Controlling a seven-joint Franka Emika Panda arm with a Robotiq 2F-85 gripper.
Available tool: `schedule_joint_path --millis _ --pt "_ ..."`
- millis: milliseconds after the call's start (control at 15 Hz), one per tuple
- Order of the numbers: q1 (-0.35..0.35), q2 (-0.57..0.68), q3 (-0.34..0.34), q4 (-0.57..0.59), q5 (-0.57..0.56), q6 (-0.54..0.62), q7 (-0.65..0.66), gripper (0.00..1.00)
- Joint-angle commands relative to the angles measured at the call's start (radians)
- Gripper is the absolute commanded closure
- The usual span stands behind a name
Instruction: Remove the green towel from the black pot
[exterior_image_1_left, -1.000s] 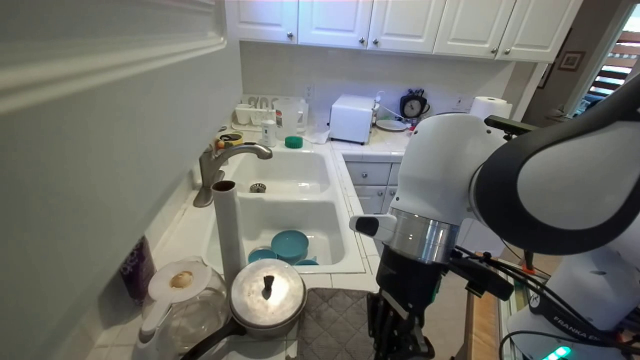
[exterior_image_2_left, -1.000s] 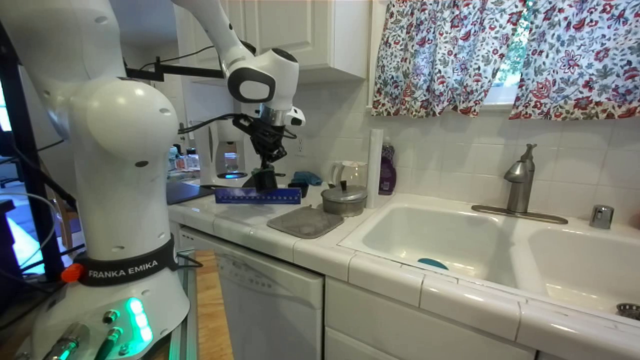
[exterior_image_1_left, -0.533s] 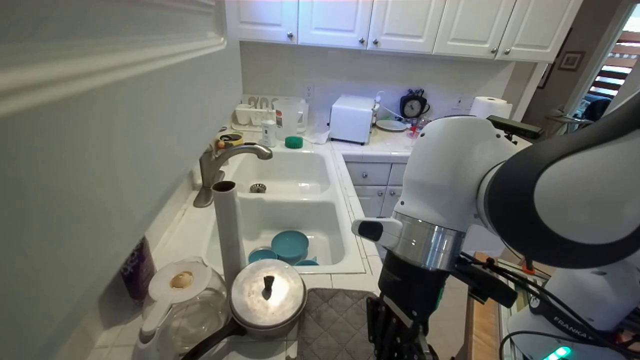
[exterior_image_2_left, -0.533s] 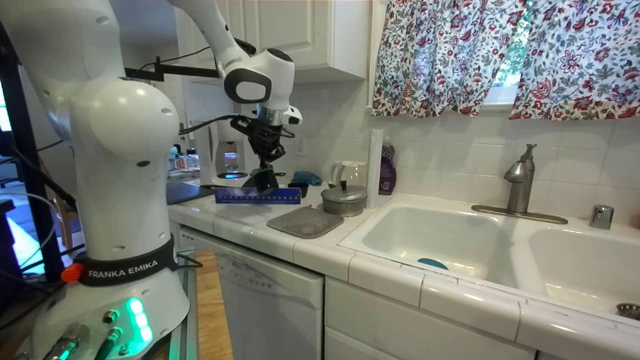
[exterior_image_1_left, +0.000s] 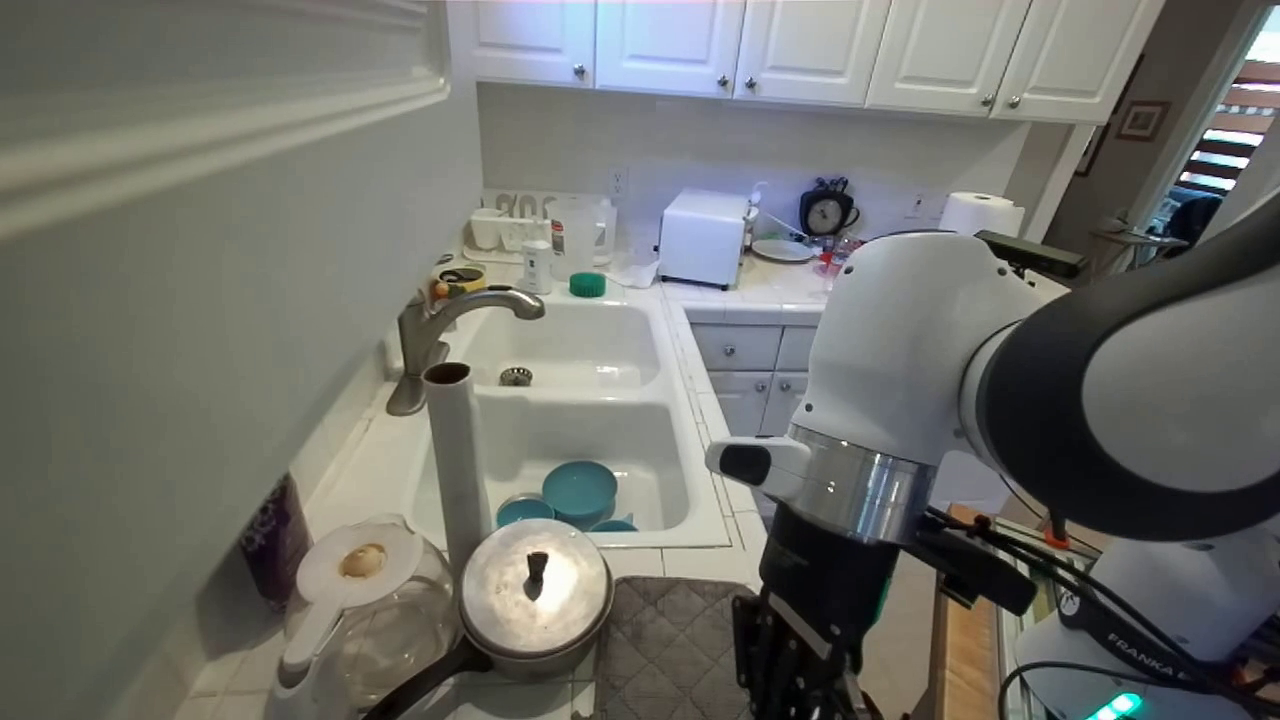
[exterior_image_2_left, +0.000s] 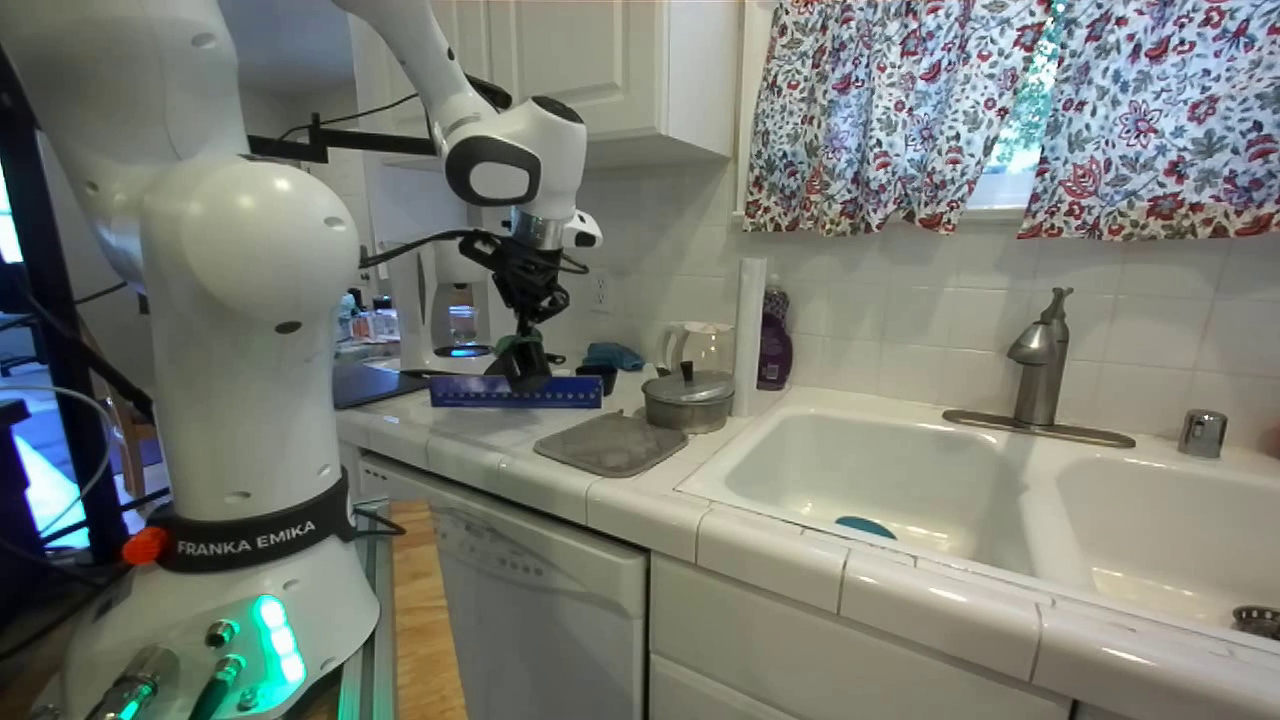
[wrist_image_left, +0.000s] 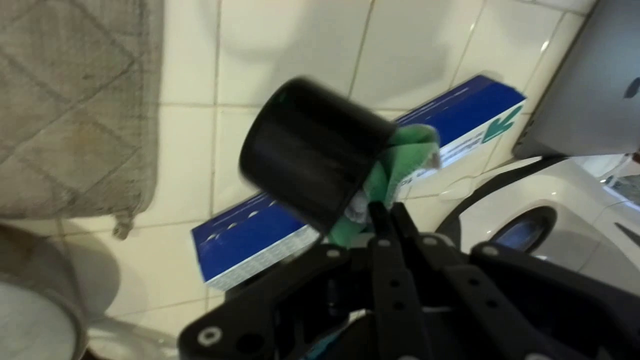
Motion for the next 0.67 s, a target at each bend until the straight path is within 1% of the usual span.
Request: schedule_joint_path --millis 0,67,133,200,267,333,400,467,533,600 --pt "0.017 -0.038 -0.021 -0.004 0.012 -0.061 0.007 0.99" --pt "0.04 -0.041 -0.032 0.004 0.085 -0.047 -0.058 0.99" --pt "-0.008 -0.011 0.034 -0.023 -0.029 0.157 0.021 0.99" --pt "-0.017 0.002 0.029 -0.019 -0.071 0.176 0.0 0.99" --pt "0.052 -0.039 -0.04 0.005 0.069 -0.053 -0.053 0.99" --pt "0.068 -0.05 -0.045 0.005 0.117 -0.061 -0.104 0.99" --pt "0.009 -0.004 0.039 -0.025 -0.007 0.178 -0.009 0.99" --pt "0.005 -0.005 0.04 -0.026 -0.036 0.193 -0.021 0.99" --pt "0.07 -0.059 -0.038 -0.002 0.099 -0.049 -0.093 0.99" --pt "0.077 -0.05 -0.04 0.003 0.142 -0.059 -0.125 0.99"
